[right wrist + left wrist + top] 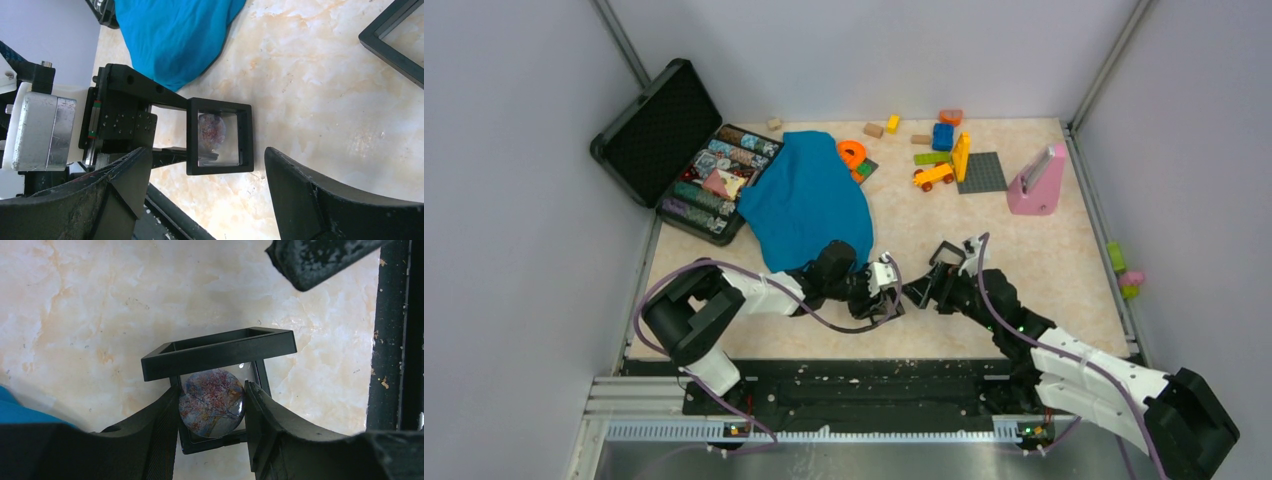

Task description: Remove the brooch from the garment

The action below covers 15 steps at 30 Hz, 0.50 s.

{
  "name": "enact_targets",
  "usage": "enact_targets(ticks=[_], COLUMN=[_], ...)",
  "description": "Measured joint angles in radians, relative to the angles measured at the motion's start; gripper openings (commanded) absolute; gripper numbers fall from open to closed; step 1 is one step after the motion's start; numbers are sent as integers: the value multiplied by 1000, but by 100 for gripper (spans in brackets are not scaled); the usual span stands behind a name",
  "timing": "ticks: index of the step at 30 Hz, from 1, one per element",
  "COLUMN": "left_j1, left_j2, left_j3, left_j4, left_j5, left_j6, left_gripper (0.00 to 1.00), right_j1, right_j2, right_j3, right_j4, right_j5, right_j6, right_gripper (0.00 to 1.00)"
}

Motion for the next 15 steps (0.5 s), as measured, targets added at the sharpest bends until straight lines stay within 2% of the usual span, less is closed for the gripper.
enact_targets(ticks=[10, 13, 15], left_j1=[-3, -5, -5], left_j2=[-5, -28, -43], left_j3=[-2, -14, -19], left_j4=[2, 2, 2], left_j5=[2, 2, 1], left_j6=[6, 4, 4], left_gripper=[76, 78, 79], right_j1=[0, 0, 0], right_j2=[-6, -5, -1], right_j3=[0, 0, 0], right_j4=[-22, -22, -21], right_j5=[8, 8, 8], right_j6=[0, 0, 0], right_gripper=[84, 83, 79])
